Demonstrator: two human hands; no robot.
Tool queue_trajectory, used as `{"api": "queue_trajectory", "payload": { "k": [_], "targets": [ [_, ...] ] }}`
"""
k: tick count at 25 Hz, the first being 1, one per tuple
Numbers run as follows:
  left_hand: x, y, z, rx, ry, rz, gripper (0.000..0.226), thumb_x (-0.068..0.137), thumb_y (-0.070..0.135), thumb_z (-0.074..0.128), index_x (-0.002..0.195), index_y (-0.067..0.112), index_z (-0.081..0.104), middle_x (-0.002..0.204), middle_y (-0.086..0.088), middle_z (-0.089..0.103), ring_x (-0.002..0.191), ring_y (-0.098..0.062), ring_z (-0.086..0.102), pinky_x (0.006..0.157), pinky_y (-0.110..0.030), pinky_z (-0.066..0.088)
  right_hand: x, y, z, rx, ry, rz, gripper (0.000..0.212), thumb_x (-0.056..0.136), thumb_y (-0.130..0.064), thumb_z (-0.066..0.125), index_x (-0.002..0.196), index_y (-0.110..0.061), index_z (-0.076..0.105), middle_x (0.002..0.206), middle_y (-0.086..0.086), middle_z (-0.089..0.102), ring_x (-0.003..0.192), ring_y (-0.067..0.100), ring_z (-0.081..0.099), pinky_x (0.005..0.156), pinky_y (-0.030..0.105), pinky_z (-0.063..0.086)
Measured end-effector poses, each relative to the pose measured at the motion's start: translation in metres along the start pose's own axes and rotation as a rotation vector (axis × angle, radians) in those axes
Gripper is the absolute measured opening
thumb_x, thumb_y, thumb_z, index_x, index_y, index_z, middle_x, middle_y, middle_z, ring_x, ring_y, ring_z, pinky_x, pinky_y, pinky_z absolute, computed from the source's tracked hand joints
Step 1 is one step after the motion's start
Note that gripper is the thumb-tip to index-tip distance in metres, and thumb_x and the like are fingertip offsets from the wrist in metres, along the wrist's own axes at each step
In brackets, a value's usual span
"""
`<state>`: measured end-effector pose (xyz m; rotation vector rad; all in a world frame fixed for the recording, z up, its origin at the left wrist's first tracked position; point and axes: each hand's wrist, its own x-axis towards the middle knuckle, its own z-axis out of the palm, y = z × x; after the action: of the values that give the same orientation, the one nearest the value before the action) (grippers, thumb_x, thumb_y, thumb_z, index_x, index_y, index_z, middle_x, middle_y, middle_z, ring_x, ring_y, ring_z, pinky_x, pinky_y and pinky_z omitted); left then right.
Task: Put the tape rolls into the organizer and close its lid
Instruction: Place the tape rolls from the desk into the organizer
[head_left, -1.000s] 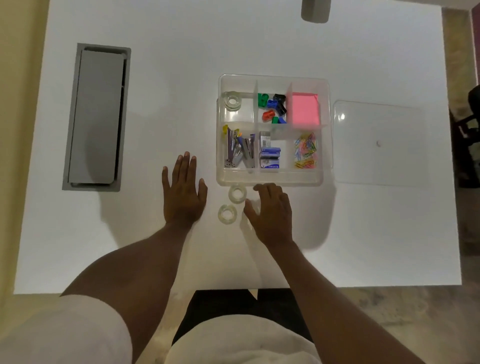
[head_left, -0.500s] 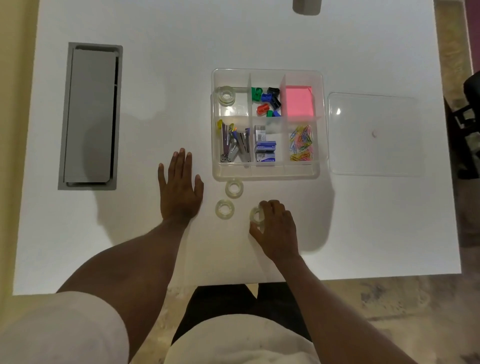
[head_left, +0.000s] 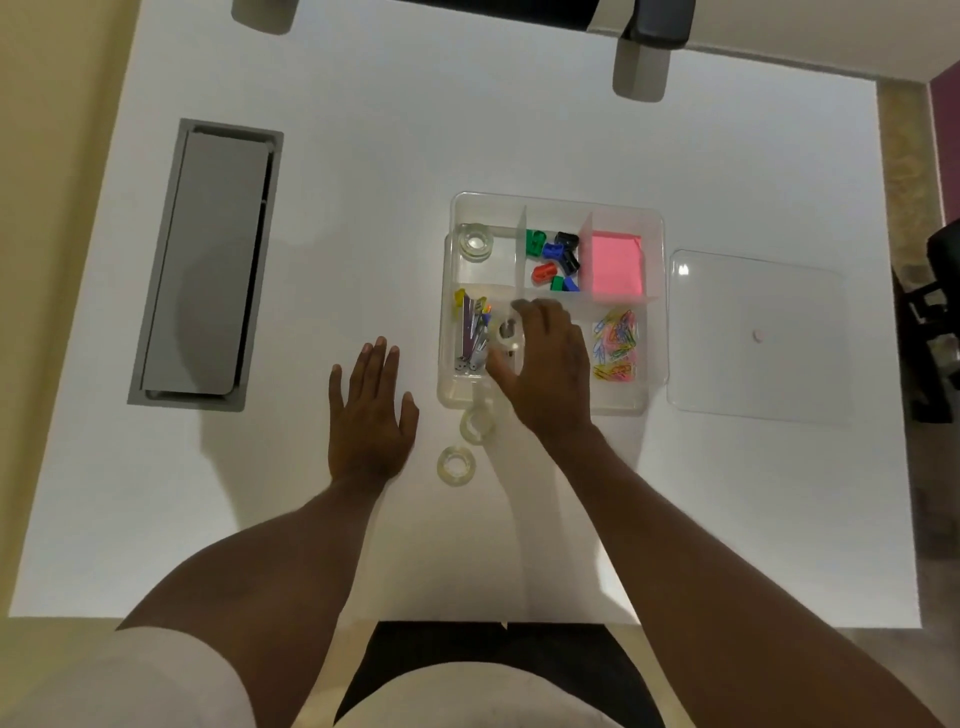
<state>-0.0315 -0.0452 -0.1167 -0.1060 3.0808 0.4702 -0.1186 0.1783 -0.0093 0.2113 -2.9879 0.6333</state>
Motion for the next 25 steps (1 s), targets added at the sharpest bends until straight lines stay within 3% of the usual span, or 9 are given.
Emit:
{"api": "queue_trajectory", "payload": {
  "k": [3, 6, 11, 16, 25],
  "targets": [
    [0.003, -0.001, 0.002, -0.012, 0.001, 0.005, 0.066, 0.107, 0.044, 0.031, 0.168, 0.021, 0.019, 0.177, -0.001, 0.019, 0.166, -0.017, 0.013, 0.133, -0.056, 0.014, 0.055, -0.007, -0.007, 0.019, 0.016, 0.012, 0.048, 0.086, -0.031, 0.072, 0.126, -0.012, 0.056, 0.125, 0.010, 0.056, 0.112, 0.024, 0.056, 0.094, 0.033, 0.050],
    [0.004, -0.002, 0.003, -0.010, -0.015, 0.001, 0.067, 0.107, 0.047, 0.025, 0.169, 0.023, 0.016, 0.178, 0.001, 0.015, 0.166, -0.017, 0.010, 0.133, -0.055, 0.012, 0.099, -0.011, -0.009, 0.052, -0.091, 0.054, 0.047, 0.084, -0.023, 0.074, 0.124, -0.008, 0.055, 0.123, 0.012, 0.054, 0.108, 0.027, 0.056, 0.090, 0.037, 0.052],
    [0.004, -0.003, 0.007, 0.004, -0.036, -0.010, 0.068, 0.107, 0.047, 0.027, 0.170, 0.024, 0.011, 0.179, 0.003, 0.007, 0.166, -0.015, 0.004, 0.134, -0.055, 0.011, 0.139, -0.018, 0.007, -0.089, -0.325, 0.161, 0.047, 0.089, -0.034, 0.073, 0.122, -0.006, 0.053, 0.121, 0.014, 0.057, 0.112, 0.031, 0.057, 0.087, 0.039, 0.048],
    [0.006, -0.004, 0.008, -0.016, -0.036, -0.008, 0.069, 0.107, 0.046, 0.029, 0.170, 0.025, 0.011, 0.179, 0.004, 0.006, 0.166, -0.015, 0.005, 0.134, -0.055, 0.011, 0.163, -0.023, 0.025, -0.520, -0.300, 0.019, 0.022, 0.089, -0.014, 0.065, 0.110, -0.008, 0.061, 0.109, 0.012, 0.067, 0.110, 0.032, 0.056, 0.095, 0.040, 0.041],
    [0.006, -0.005, 0.008, -0.016, -0.058, -0.031, 0.068, 0.108, 0.049, 0.024, 0.170, 0.025, 0.011, 0.179, 0.003, 0.008, 0.166, -0.016, 0.007, 0.134, -0.054, 0.010, 0.161, -0.017, 0.029, -0.542, -0.297, -0.007, 0.024, 0.086, -0.002, 0.056, 0.110, -0.005, 0.060, 0.109, 0.015, 0.064, 0.107, 0.035, 0.055, 0.093, 0.043, 0.040]
  ]
}}
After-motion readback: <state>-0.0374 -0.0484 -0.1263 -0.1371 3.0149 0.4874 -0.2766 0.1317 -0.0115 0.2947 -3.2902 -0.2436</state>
